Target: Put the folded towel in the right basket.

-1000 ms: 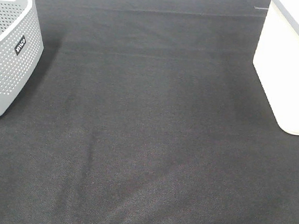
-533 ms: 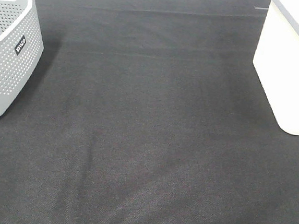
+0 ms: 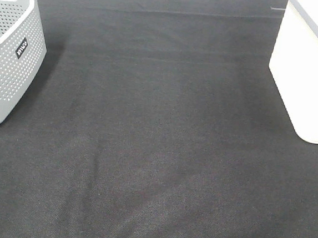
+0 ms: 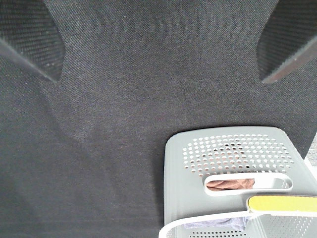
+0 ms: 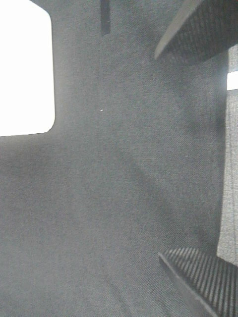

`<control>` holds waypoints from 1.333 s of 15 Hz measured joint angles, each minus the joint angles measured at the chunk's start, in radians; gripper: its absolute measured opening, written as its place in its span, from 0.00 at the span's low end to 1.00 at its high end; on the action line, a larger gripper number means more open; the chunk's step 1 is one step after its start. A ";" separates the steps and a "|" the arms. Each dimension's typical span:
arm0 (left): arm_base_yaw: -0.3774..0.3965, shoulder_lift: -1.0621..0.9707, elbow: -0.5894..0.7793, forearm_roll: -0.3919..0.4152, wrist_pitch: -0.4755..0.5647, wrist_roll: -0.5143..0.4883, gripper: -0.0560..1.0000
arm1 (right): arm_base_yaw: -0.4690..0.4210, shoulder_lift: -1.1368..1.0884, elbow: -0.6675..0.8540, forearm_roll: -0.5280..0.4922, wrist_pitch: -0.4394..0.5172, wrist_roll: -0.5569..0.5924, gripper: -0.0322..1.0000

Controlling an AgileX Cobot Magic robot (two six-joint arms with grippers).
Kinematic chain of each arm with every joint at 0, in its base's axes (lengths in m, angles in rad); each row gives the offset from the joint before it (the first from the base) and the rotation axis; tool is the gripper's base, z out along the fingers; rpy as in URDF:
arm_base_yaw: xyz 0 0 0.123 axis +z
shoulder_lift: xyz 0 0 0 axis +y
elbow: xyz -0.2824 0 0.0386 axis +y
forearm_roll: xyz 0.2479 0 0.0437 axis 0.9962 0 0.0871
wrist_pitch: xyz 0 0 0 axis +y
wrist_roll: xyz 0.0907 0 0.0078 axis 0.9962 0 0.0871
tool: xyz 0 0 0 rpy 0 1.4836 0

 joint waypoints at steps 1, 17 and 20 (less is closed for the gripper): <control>0.000 0.000 0.000 0.000 0.000 0.000 0.98 | 0.000 0.000 0.000 0.000 -0.001 0.000 0.97; 0.000 0.000 0.000 0.000 0.000 0.000 0.98 | 0.000 0.000 0.001 0.000 -0.004 -0.033 0.97; 0.000 0.000 0.000 0.000 0.000 0.000 0.98 | 0.000 0.000 0.001 0.000 -0.004 -0.033 0.97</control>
